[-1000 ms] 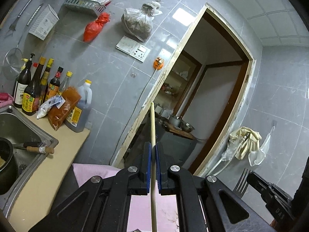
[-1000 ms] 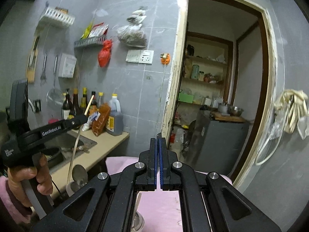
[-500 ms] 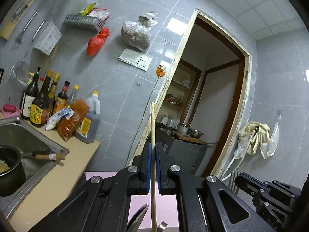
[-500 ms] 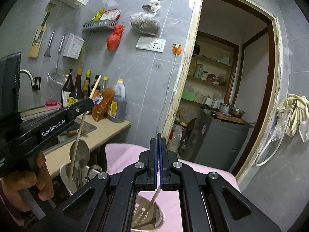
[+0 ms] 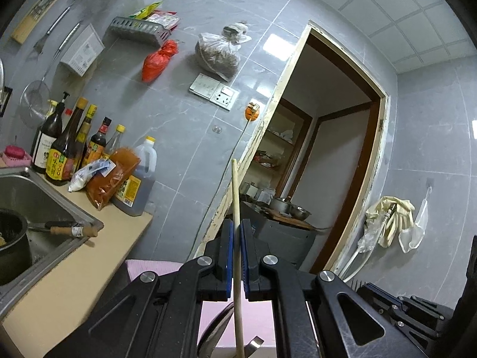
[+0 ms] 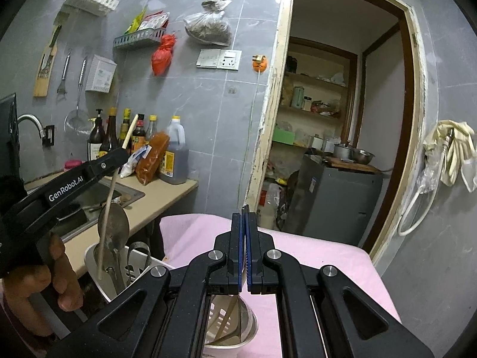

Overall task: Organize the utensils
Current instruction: 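Carry the chopstick over the white caddy with the left tool while the right tool follows, then lower the chopstick into the caddy and open the left tool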

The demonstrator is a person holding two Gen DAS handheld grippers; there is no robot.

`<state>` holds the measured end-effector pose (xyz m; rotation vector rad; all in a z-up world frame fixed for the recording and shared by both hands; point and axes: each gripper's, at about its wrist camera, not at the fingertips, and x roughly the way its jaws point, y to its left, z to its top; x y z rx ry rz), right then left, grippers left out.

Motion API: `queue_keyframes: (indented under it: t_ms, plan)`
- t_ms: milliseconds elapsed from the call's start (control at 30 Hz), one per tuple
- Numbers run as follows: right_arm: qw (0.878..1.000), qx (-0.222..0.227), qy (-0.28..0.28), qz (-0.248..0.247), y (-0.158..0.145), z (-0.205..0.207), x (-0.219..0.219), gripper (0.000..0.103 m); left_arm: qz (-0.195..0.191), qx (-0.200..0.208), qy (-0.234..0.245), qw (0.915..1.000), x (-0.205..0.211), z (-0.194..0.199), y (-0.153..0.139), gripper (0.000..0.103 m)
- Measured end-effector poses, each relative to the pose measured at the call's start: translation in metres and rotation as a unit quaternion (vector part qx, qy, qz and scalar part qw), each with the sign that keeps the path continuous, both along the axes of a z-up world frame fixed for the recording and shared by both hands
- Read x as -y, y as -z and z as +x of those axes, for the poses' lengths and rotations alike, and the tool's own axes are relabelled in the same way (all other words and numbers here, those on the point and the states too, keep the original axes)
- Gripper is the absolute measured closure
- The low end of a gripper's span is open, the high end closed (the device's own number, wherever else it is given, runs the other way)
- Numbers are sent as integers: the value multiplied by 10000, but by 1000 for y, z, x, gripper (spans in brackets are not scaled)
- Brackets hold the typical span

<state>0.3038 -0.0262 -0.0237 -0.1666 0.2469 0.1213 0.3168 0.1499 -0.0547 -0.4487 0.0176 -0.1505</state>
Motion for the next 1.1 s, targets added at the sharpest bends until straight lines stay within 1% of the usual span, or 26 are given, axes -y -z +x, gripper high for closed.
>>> queue_keyframes:
  t_ms: [100,267,633,800,1000,1100]
  plan:
    - [10000,54,-6,50,4,-1,1,101,-43,-9,-17,10000,1,1,3,98]
    - [9999,64,-14,101,7,-3,2,101,68,7,-3,10000,7,0,8,98]
    - [9997,117,-10,202,5,-3,4,101,-242,20,-45,9997,4,4,8,98]
    - [9996,139,-30,240,6,-4,4,101,-209,157,-220,9994,12,4,7,98]
    - [9992,214,-81,320,6,-4,5,100,-78,232,-458,9987,23,-4,17,98]
    - [9989,237,-106,379,7,-3,6,100,-75,286,-553,9980,24,-7,20,98]
